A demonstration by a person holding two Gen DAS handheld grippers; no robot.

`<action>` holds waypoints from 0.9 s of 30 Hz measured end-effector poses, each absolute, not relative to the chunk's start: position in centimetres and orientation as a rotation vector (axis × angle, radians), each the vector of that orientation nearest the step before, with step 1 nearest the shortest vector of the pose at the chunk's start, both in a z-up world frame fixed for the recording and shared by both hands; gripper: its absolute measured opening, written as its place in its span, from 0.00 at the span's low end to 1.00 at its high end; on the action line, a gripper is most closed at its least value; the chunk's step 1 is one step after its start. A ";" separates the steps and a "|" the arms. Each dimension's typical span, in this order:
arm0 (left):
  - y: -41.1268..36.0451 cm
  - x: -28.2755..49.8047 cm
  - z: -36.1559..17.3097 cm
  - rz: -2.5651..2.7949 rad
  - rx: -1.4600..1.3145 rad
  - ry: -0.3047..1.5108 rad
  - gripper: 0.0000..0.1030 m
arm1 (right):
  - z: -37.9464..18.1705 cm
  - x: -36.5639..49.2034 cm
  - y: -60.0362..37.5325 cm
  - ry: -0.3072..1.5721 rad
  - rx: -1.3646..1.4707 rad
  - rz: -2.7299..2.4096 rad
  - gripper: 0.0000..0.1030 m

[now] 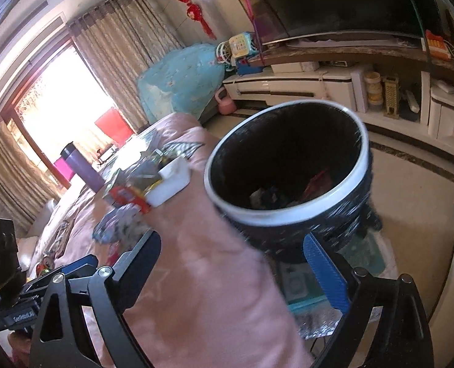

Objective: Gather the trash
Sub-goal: 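Grasp the pink lollipop pack with the left tool while the right tool grasps crumpled foil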

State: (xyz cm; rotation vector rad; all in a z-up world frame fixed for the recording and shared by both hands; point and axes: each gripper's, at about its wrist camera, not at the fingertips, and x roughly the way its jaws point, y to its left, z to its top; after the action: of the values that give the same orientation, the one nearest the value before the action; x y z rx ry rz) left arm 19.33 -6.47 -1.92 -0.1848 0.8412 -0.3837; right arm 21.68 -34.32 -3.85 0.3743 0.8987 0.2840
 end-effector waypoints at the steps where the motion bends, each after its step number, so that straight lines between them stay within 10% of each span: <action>1: -5.6 18.8 -1.9 -0.367 -0.195 0.843 0.59 | -3.9 21.4 -33.8 0.902 0.375 0.293 0.93; 21: -0.4 17.9 -2.3 -0.263 -0.158 0.914 0.59 | -4.9 21.5 -23.9 0.945 0.290 0.477 0.92; 27: -1.2 20.3 -3.6 -0.268 -0.094 0.948 0.58 | -6.2 23.6 -21.9 1.002 0.285 0.531 0.71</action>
State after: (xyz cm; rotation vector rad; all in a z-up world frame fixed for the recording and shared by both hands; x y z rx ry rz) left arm 20.26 -1.25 -3.64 -0.0941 0.9480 -0.2683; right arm 23.56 -21.88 -6.25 0.2851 1.0018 0.5311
